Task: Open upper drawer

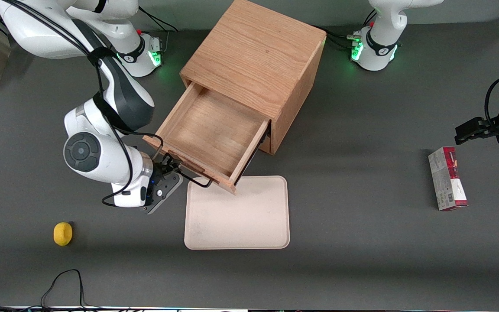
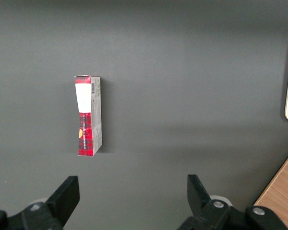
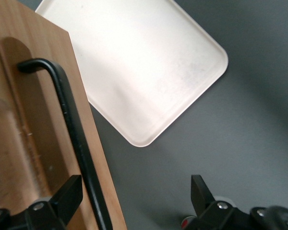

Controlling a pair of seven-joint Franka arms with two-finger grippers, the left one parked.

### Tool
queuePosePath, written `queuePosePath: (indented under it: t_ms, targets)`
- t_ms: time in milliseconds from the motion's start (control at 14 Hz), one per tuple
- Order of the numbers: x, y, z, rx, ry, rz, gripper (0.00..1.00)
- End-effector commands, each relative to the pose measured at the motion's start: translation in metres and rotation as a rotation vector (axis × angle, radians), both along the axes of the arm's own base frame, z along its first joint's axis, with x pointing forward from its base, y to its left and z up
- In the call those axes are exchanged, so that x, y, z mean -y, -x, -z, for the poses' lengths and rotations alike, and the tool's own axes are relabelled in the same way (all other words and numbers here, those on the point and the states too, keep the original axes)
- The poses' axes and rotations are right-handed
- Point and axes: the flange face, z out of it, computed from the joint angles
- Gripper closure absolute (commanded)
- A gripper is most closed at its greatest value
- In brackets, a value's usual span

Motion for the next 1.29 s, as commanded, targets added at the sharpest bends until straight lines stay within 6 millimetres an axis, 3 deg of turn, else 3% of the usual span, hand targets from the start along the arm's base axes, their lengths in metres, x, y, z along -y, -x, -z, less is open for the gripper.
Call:
queuePosePath:
  t_ms: [0, 143, 286, 429, 571, 643, 929, 1214]
  targets:
    - [0.016, 0.010, -0.051, 0.008, 0.048, 0.127, 0.00]
    - [0.021, 0.034, -0.104, 0.025, 0.077, 0.366, 0.00]
    - [0.055, 0.053, -0.149, 0.015, 0.133, 0.752, 0.00]
    - [0.101, 0.050, -0.152, -0.026, 0.205, 1.020, 0.00]
    - [0.141, 0.050, -0.160, -0.021, 0.219, 0.983, 0.00]
    - [0.151, 0.055, -0.168, -0.027, 0.199, 0.955, 0.00]
    - [0.185, 0.125, -0.199, -0.030, 0.122, 1.034, 0.00]
    - [0.201, 0.175, -0.214, -0.006, 0.133, 1.051, 0.00]
